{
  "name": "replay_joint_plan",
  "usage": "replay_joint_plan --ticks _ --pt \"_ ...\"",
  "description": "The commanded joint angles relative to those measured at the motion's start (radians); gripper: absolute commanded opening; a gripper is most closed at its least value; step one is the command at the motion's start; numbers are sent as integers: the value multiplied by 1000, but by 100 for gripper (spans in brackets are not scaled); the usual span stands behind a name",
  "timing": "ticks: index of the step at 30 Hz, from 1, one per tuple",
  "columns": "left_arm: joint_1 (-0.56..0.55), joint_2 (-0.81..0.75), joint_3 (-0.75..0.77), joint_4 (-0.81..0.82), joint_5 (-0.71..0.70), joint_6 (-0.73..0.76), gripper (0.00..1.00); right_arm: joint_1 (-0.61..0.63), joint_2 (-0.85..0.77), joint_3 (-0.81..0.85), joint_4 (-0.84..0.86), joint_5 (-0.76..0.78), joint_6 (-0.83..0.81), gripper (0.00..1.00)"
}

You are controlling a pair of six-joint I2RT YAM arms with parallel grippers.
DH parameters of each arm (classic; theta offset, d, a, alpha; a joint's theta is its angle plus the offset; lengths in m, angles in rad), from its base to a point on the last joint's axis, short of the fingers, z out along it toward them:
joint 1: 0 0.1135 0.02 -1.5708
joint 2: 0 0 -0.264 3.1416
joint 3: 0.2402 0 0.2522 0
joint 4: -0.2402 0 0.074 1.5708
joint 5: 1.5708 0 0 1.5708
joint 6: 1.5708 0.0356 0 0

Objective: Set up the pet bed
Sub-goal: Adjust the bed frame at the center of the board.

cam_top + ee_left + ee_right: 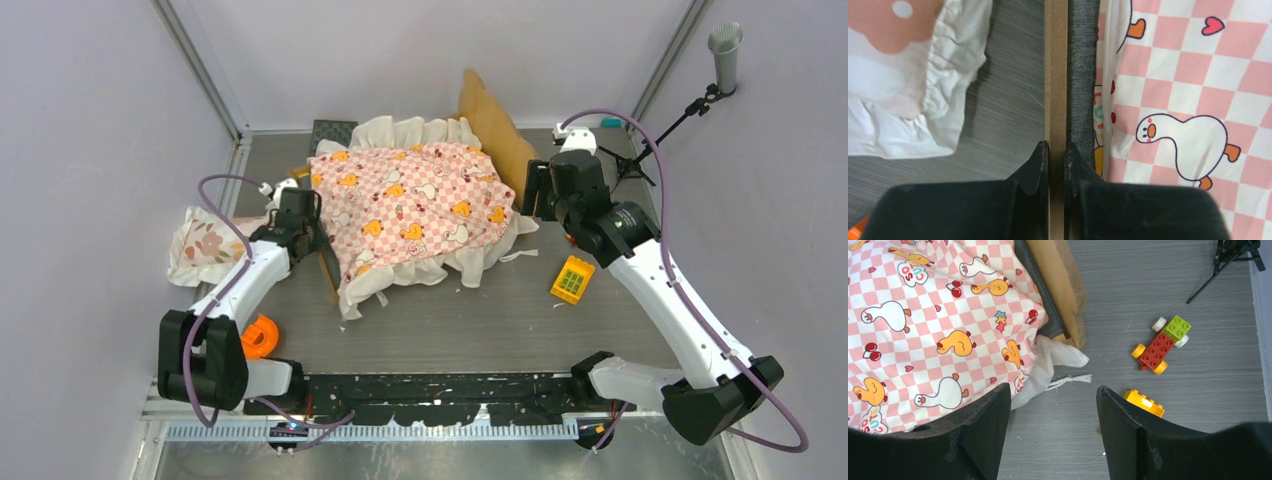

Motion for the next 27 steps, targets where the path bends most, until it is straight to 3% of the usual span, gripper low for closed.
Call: replay_joint_plan --ticks 1,10,14,17,21,23,26,27 --pt "-98 -77 -42 -3 -17 -160 0 2 -47 -25 19 21 12 67" --pt "-312 -333 -178 -113 -299 -655 0 3 -79 -70 14 66 30 67" --pt "-456 -338 -191 -56 -359 -731 0 2 -79 -80 14 75 42 67" --pt "-526 -253 -136 -33 -343 -705 27 1 -82 -77 14 79 57 67" --pt "-584 -170 -13 -151 -329 -597 50 2 -78 -59 -12 83 120 68" --pt "-589 -191 1 -208 -336 -575 61 3 -80 -55 -43 59 173 68" --pt "-589 -285 -22 -256 -375 -537 98 4 -85 -67 -85 14 287 68" --pt "-589 -321 -26 -266 -394 -520 99 8 -89 -81 -91 -5 336 67"
